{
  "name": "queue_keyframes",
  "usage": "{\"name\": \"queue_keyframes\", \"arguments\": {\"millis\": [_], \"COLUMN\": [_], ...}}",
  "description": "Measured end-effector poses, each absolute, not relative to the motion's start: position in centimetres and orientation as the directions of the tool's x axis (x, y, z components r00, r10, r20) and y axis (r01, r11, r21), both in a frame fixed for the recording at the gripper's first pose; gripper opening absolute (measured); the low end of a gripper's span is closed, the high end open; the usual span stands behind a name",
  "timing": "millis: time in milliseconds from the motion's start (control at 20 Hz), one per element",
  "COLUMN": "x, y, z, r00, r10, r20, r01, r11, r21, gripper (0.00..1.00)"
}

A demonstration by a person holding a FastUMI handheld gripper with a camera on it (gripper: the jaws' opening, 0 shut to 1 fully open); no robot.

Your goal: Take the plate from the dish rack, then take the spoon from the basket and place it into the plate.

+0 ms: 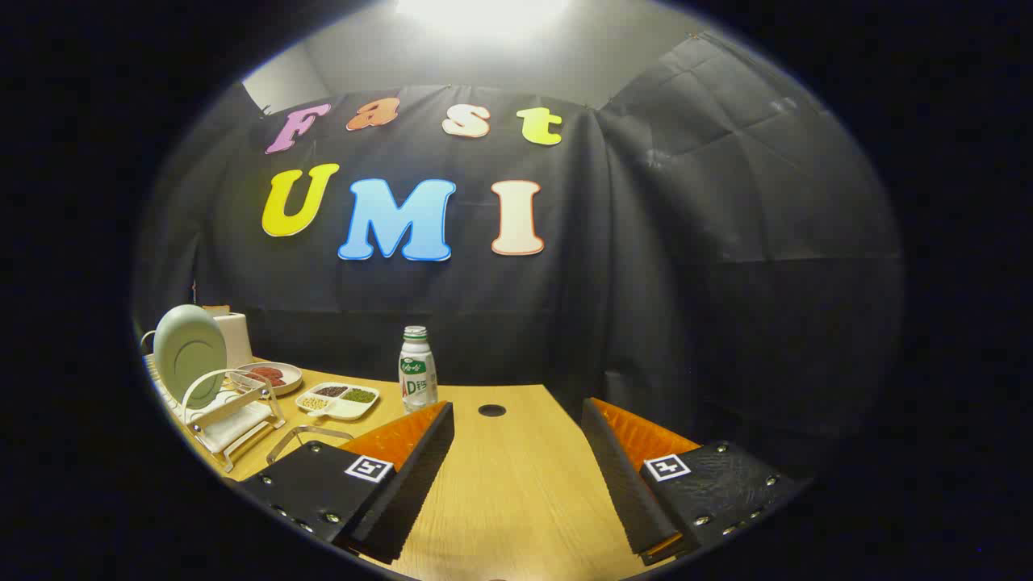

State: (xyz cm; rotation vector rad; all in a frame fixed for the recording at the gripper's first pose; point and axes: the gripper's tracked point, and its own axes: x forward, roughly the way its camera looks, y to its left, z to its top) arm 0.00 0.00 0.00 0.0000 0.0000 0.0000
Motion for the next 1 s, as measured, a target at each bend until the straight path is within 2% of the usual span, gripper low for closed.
{"name": "queue_keyframes", "arguments": {"millis": [200,450,700,1000], "x": [-5.5,-11.9,-14.6,-14.4], "y": [-1.1,2.5,10.6,23.5], "z": [3.8,6.7,9.3,12.0], "r00": [0.998,0.998,0.996,0.988], "r10": [-0.053,-0.013,0.041,0.129], "r20": [-0.021,-0.062,-0.081,-0.081], "r01": [0.053,0.012,-0.042,-0.127], "r11": [0.999,1.0,0.999,0.991], "r21": [-0.006,-0.007,-0.015,0.031], "gripper": [0.97,0.97,0.98,0.98]}}
